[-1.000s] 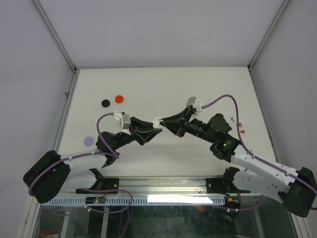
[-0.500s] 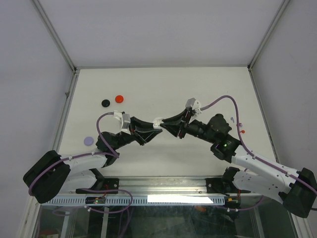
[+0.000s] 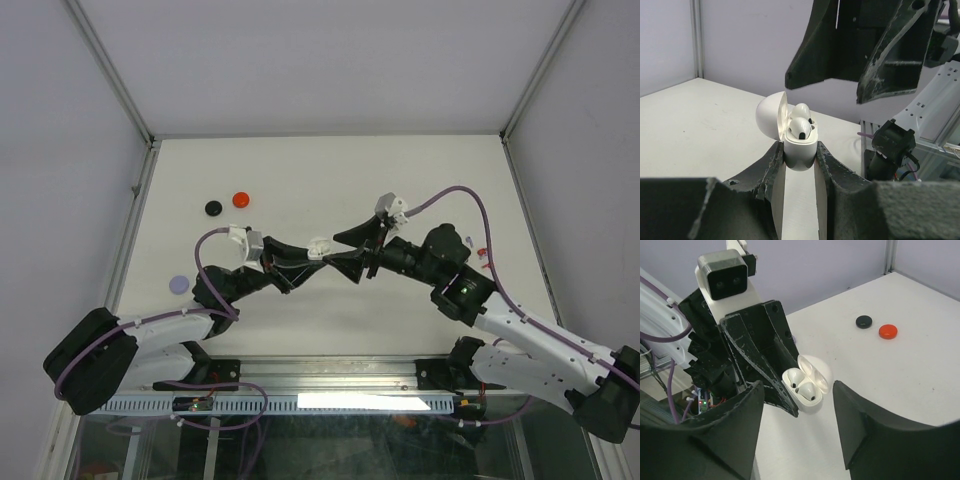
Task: Insert the wireless bluetooth earbuds into the charging case
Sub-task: Place the earbud in the charging case, then close the charging case.
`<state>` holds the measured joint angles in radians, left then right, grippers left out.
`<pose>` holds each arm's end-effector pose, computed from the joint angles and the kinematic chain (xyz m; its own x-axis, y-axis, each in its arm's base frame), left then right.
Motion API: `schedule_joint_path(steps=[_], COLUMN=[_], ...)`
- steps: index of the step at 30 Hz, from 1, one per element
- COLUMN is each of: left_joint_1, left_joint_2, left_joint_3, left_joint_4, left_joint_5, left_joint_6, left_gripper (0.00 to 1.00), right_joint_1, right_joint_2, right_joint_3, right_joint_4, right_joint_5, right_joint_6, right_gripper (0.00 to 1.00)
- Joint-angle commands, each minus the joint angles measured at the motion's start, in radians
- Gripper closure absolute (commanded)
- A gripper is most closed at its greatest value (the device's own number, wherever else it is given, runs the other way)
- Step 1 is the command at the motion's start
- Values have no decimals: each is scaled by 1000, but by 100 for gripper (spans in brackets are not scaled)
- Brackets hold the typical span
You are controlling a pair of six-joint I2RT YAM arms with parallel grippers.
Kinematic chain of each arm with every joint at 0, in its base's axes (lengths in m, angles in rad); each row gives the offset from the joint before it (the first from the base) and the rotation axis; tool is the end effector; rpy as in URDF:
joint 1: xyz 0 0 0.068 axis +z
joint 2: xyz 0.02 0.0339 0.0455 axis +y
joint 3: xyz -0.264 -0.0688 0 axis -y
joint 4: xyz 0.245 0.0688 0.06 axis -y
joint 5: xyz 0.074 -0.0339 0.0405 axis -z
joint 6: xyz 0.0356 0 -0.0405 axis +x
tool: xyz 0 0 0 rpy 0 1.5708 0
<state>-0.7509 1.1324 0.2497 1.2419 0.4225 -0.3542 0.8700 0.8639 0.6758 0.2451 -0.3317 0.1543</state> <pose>0.1432 -0.1536 0.2388 -0.0721 -0.3654 -0.9281 0.9360 0.2966 -0.1895 0.1252 0.1664 0.3335 -0.1070 0.0985 -0.9894 -0.9269 0.3502 0.1351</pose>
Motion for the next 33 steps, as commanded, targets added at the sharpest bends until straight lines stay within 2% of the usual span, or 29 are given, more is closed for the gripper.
schedule_joint_path(steps=[1,4,12,25,33], left_joint_1=[6,5,5,5,6], left_joint_2=[-42,-55,-59,-52,-56], left_joint_3=[-2,-2,22,21,0], left_joint_4=[-38,-52,-56,-48,-95], left_joint_5=[35,65,131,102,51], left_joint_6=[56,62,56,46,34], left_gripper=[100,100,100,100,100], right_joint_1=[-8,-19,-89,-115,-143], right_joint_2=[-3,27,148,221,172], right_joint_3=[110,150,199,210,197], right_joint_4=[-80,-113,-113,-86,-77], right_joint_5=[-40,-84,-260,-478,-499], right_joint_6=[3,31,147,205,175], right_gripper=[38,30,23,23,24])
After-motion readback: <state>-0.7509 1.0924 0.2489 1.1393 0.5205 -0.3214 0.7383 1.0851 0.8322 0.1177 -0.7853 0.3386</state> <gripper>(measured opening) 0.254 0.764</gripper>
